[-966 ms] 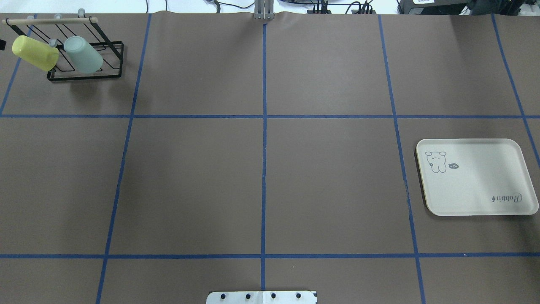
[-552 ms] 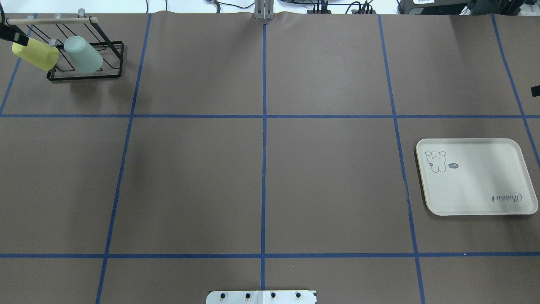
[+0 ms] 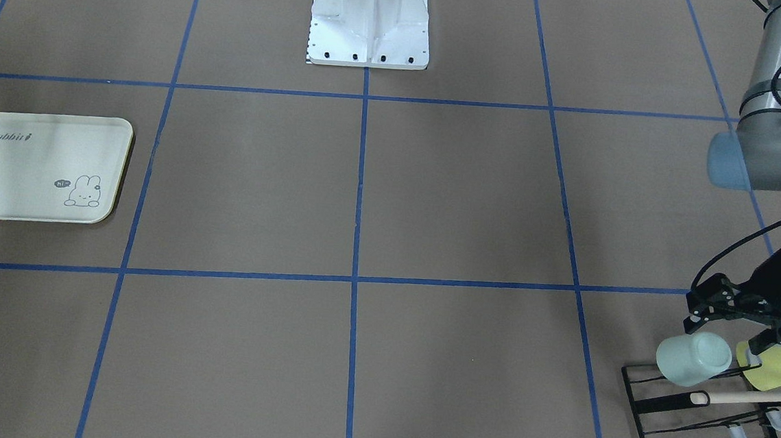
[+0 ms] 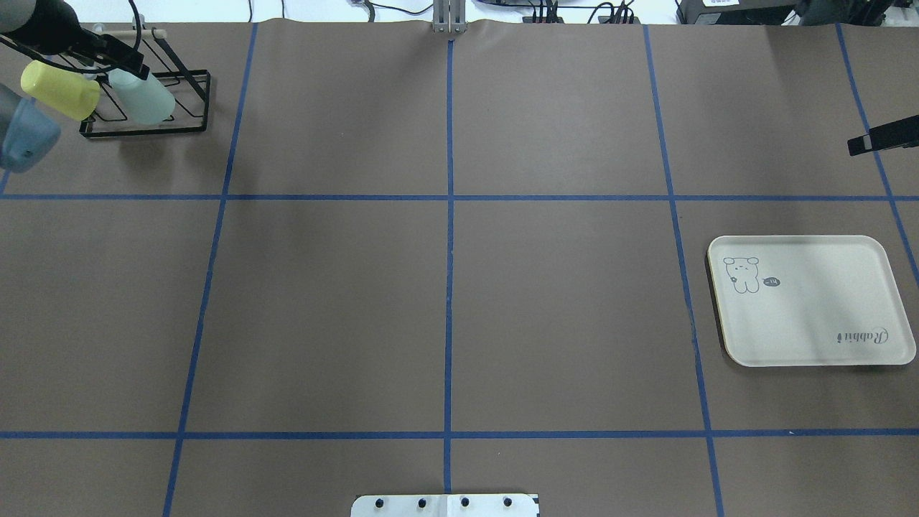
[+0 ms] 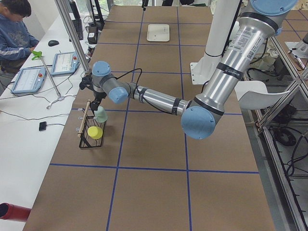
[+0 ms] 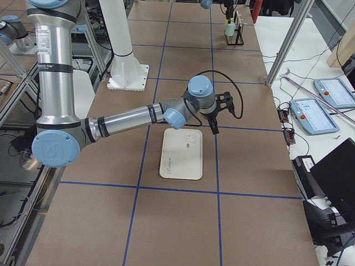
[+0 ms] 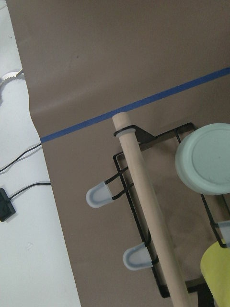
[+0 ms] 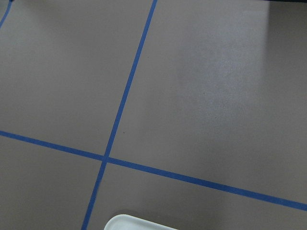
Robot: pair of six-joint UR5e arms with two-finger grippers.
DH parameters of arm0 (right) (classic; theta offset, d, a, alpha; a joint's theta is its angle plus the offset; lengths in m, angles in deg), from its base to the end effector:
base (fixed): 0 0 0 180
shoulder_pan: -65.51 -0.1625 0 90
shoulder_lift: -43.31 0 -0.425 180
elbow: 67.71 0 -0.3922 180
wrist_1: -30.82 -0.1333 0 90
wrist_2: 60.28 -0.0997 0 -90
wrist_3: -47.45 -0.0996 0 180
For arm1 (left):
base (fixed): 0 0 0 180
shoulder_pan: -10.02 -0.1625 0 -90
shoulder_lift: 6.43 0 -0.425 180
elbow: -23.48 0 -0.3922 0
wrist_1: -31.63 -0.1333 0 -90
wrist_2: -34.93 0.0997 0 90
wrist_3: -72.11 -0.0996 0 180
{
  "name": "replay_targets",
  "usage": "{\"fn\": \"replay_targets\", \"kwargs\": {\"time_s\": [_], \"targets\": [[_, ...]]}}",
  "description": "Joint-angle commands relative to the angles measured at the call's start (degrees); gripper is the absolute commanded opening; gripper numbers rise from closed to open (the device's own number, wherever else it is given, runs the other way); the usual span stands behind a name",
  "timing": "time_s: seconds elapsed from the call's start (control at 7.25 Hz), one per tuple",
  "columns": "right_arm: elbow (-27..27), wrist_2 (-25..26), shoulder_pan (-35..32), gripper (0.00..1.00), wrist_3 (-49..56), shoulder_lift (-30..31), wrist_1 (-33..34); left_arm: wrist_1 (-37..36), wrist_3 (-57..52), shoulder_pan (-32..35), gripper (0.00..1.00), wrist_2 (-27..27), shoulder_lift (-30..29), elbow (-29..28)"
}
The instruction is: Left arm grabs green cup and hands to right arm on tray
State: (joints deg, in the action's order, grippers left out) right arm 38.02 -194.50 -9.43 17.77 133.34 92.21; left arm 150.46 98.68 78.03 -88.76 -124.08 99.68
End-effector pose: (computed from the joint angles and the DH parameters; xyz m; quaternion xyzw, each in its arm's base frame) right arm -0.0679 -0.4980 0.4628 0.1904 -0.4553 -0.0316 0.8691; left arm 0.1925 -0.6853 0.4384 0.2065 0.3893 0.0697 0.8950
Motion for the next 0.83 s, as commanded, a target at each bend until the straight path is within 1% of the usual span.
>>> {"fn": "replay_targets", "kwargs": {"time_s": [0.0, 0.28, 0.69], "targets": [[0.00, 0.01, 0.06, 1.00, -0.03, 0.06, -0.04, 0.26, -0.02, -2.00, 1.00, 3.45, -0.38, -1.66], [0.00, -0.08, 0.06, 1.00, -0.03, 0.06, -0.04, 0.35, -0.11, -3.05, 1.00, 5.55, -1.69, -4.29], [0.00, -0.08, 0.06, 0.99, -0.11, 0.06, -0.13, 0.35, -0.37, -3.76, 1.00, 6.18, -1.79, -4.74]]}}
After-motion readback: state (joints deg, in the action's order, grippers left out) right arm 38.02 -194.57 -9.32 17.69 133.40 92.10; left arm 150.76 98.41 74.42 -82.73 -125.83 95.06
